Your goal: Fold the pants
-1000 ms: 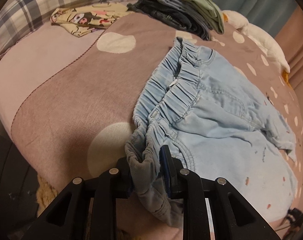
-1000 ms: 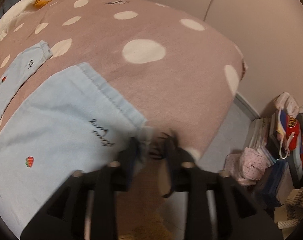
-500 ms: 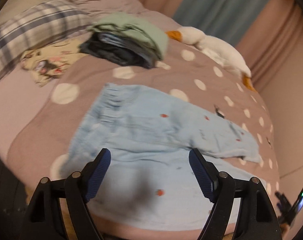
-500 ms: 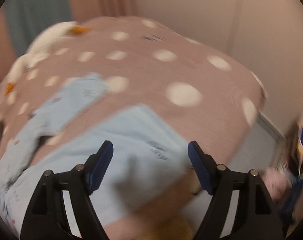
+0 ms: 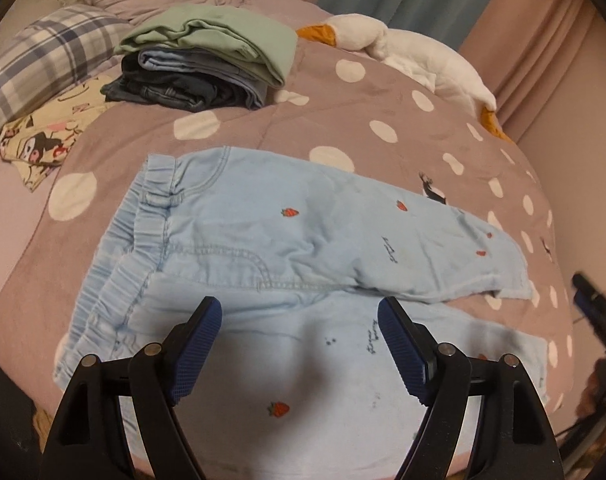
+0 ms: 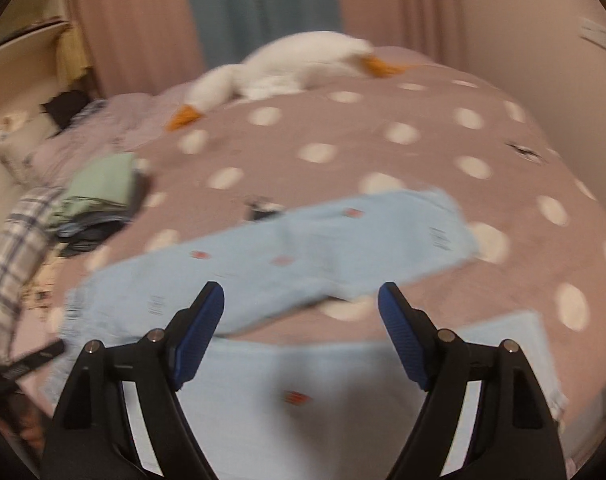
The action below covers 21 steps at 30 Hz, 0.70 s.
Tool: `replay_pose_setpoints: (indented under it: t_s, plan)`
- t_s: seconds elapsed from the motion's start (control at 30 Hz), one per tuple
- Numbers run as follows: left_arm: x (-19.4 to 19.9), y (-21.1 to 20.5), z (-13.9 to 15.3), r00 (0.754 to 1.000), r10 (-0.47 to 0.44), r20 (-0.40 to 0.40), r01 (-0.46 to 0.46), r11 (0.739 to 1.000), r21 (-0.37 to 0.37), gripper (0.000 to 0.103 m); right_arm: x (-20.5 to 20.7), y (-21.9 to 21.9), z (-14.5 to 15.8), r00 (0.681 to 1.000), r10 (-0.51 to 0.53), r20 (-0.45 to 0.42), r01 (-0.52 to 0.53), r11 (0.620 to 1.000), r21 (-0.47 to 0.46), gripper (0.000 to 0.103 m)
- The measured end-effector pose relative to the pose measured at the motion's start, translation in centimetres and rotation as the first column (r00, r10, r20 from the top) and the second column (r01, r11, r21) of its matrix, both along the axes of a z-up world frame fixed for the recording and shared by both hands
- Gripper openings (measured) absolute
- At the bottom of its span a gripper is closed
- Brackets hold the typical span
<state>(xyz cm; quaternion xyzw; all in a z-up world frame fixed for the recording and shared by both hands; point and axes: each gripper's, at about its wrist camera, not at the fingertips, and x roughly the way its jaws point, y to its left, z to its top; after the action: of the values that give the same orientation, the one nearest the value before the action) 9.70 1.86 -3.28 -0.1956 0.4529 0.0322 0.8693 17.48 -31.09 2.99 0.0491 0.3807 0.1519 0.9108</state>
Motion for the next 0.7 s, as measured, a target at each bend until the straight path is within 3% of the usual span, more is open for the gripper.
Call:
replay_pose_setpoints:
  t_s: [0.13,0.27,0.33,0.47,0.57,0.7]
  plan:
    - [0.8,0.3,-0.1,1.0,0.009,0.002,-0.009,1.0,-0.006,0.08,0.8,4.4,2.6,0.989,0.143,0.035,-0.145,0.987,0.062,0.08]
    - [1.4,0.2,-0.8,1.0,0.018,-0.007,-0.018,1.0,0.008,0.08,2.9,7.6,4.6,0.972,0.235,0.018,-0.233,0.951,0.201,0.08]
    - [1.6,0.3,-1.4,1.0,0.015,-0.022,-0.015,1.0,-0.001,0.08,5.1,8.3,4.0,0.979,0.203,-0.026,-0.192,0.954,0.232,0.08]
    - [1.8,0.4,-3.5,0.997,0.013,-0.075,-0.015,1.0,-0.022,0.08,10.6,8.9,-0.3,0.988,0.057,-0.142,-0.039,0.991,0.132,0.08]
    - [1.8,0.6,-5.0,0.993,0.012,-0.114,-0.017,0.999,-0.042,0.08,14.7,7.1,-5.2,0.956,-0.069,-0.286,0.097,0.992,0.085,0.078]
    - [1.6,1.0,-6.4,0.987,0.025,-0.157,-0.036,0.997,-0.071,0.08,18.7,5.3,-9.9,0.908,-0.188,-0.375,0.203,0.979,0.0,0.075]
